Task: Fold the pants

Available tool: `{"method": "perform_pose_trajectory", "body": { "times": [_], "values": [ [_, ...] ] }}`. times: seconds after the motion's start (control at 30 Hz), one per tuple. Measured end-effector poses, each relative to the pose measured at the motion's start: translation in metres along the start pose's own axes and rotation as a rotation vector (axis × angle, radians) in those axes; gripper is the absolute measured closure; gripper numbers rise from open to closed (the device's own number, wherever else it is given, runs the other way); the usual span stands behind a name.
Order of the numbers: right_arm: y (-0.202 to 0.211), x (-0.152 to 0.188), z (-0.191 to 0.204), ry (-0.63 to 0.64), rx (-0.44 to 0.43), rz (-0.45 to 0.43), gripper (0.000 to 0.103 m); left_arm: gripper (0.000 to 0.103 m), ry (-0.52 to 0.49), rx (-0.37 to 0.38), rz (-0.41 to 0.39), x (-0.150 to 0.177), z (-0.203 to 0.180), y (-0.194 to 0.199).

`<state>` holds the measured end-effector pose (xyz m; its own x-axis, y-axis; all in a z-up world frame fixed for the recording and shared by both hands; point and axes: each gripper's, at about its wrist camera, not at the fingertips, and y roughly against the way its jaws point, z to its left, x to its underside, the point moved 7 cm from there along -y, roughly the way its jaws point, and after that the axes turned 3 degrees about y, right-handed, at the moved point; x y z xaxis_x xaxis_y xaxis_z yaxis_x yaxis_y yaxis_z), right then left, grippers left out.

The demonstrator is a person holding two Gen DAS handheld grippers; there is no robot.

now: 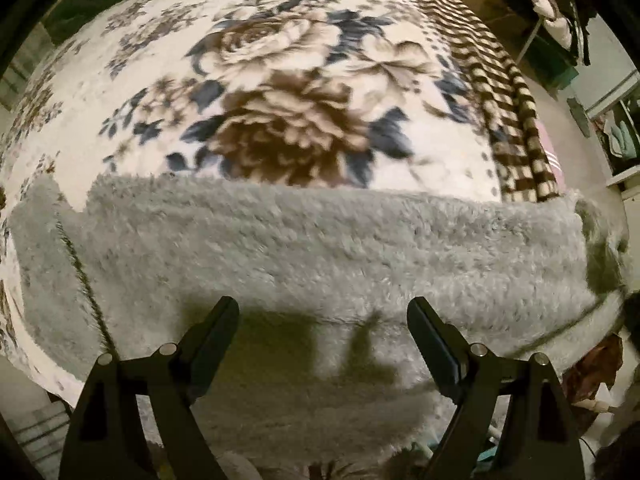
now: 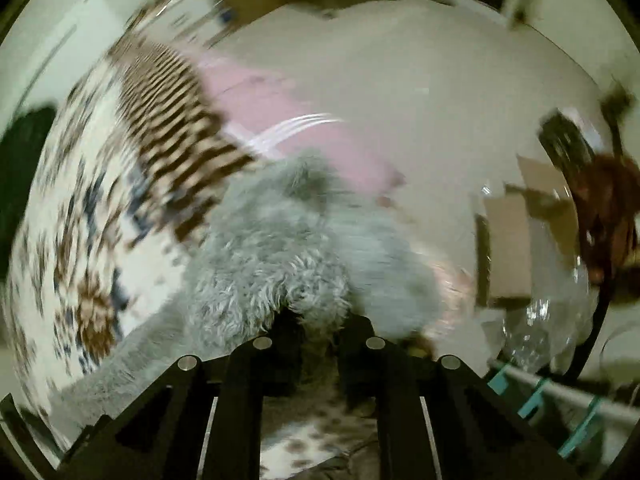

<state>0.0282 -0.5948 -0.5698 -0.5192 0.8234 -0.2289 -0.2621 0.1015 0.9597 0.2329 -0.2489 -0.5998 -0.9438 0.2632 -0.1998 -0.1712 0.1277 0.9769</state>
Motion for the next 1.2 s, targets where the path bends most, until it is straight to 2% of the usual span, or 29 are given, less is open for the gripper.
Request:
{"method": "perform_pose_trajectory", "body": {
  "times": [0.03,0.1,0.17,0.2,0.27,0.37,0.43,0.53,0.6,0.7,0.73,0.77,0.8,0.83,0.87,0.9,1.07,1.2],
  "values": [
    [-0.016,0.009,-0.016,-0.024,-0.01,0.05,0.088,0.017,-0.008,0.0,0.001,0.0,-0.005,-0.001],
    [-0.046,0.027,-0.04,-0.058,0.005,0.161,0.078,0.017,-0.029,-0.001,0.005,0.001,-0.016,-0.005],
    [-0.065,0.041,-0.058,-0.111,0.01,0.248,0.035,0.017,-0.045,-0.003,0.007,0.001,-0.023,-0.007],
    [-0.066,0.043,-0.062,-0.137,0.012,0.25,0.032,0.017,-0.052,-0.006,0.006,0.001,-0.025,-0.007],
    [-0.049,0.041,-0.07,-0.177,0.032,0.218,0.031,0.017,-0.064,-0.009,0.004,-0.001,-0.029,-0.008],
    [-0.016,0.022,-0.06,-0.181,0.026,0.122,0.031,0.017,-0.069,-0.026,0.007,-0.005,-0.031,-0.009],
    [-0.001,-0.001,-0.039,-0.191,-0.063,0.092,0.031,0.017,-0.069,-0.034,0.005,-0.01,-0.033,-0.011],
    [-0.021,-0.026,-0.006,-0.175,-0.126,0.163,0.031,0.017,-0.064,-0.05,0.004,-0.02,-0.038,-0.02],
    [-0.051,-0.04,0.018,-0.14,-0.113,0.213,0.031,0.017,-0.079,-0.072,-0.006,-0.03,-0.044,-0.03],
    [-0.1,-0.049,0.041,-0.072,-0.032,0.304,0.033,0.018,-0.096,-0.07,-0.006,-0.041,-0.052,-0.045],
    [-0.113,-0.049,0.046,-0.045,0.01,0.331,0.051,0.018,-0.1,-0.062,-0.003,-0.044,-0.054,-0.05],
    [-0.12,-0.049,0.048,-0.018,0.051,0.338,0.077,0.023,-0.117,-0.05,0.002,-0.046,-0.057,-0.057],
    [-0.122,-0.05,0.049,-0.004,0.078,0.327,0.087,0.042,-0.136,-0.051,0.009,-0.047,-0.06,-0.062],
    [-0.118,-0.052,0.05,-0.003,0.086,0.299,0.092,0.057,-0.153,-0.04,0.017,-0.048,-0.062,-0.068],
    [-0.108,-0.054,0.054,0.004,0.081,0.264,0.094,0.087,-0.157,-0.023,0.019,-0.049,-0.063,-0.071],
    [-0.1,-0.053,0.058,0.013,0.078,0.237,0.094,0.099,-0.155,-0.01,0.016,-0.05,-0.063,-0.071],
    [-0.034,-0.063,0.082,0.06,0.007,0.105,0.094,0.101,-0.13,0.049,-0.062,-0.064,-0.057,-0.045],
    [-0.013,-0.081,0.108,0.099,-0.019,0.057,0.094,0.101,-0.092,0.05,-0.1,-0.074,-0.048,-0.027]
  ]
}}
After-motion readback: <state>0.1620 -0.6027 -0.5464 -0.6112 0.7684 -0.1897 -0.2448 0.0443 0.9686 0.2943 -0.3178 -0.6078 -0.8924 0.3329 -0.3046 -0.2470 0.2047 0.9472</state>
